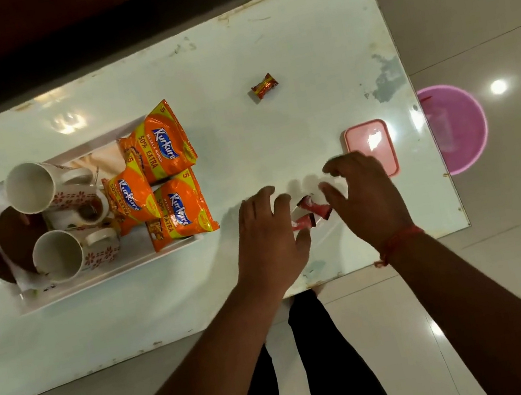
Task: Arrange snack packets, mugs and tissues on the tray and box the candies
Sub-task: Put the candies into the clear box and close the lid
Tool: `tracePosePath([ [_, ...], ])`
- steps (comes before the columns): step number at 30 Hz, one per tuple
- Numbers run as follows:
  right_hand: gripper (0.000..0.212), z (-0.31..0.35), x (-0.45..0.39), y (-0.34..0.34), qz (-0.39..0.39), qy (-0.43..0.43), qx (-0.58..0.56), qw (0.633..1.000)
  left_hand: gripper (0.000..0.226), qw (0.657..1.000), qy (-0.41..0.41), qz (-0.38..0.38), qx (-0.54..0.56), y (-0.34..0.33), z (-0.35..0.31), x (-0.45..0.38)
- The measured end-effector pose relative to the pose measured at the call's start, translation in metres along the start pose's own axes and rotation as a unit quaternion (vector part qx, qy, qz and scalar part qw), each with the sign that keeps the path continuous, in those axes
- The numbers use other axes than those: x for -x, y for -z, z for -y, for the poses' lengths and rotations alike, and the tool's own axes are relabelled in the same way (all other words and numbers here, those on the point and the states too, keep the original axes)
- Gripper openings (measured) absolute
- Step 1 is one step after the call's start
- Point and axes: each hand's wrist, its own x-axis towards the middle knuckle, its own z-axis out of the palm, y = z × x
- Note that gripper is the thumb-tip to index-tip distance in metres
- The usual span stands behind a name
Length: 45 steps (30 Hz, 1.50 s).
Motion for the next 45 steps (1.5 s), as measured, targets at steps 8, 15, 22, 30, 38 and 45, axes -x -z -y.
tracePosePath([
  [8, 0.050, 0.022, -0.111, -0.003, 0.036, 0.040, 0.070, 0.996, 0.069, 0.999, -0.009, -0.026, -0.043, 0.020, 0.025, -0.057],
  [15, 0.050, 0.047, -0.181, -0.024, 0.089, 0.085, 0.242, 0.962, 0.081, 0.992, -0.020, 0.008, -0.128, 0.025, 0.040, -0.087],
  [22, 0.023, 0.024, -0.145, -0.034, 0.018, 0.117, 0.276, 0.954, 0.081, 0.989, -0.023, 0.012, -0.146, 0.022, 0.046, -0.083],
  [30, 0.021, 0.015, -0.067, -0.008, -0.038, 0.023, 0.117, 0.992, 0.075, 0.994, 0.008, 0.019, -0.107, 0.022, 0.038, -0.064],
  [38, 0.035, 0.007, 0.021, -0.004, 0.012, 0.044, 0.127, 0.991, 0.075, 0.995, -0.007, 0.042, -0.087, 0.011, 0.029, -0.051],
  [45, 0.064, -0.043, -0.012, 0.006, -0.043, -0.090, 0.176, 0.979, 0.074, 0.994, -0.026, 0.055, -0.088, 0.014, 0.027, -0.055],
])
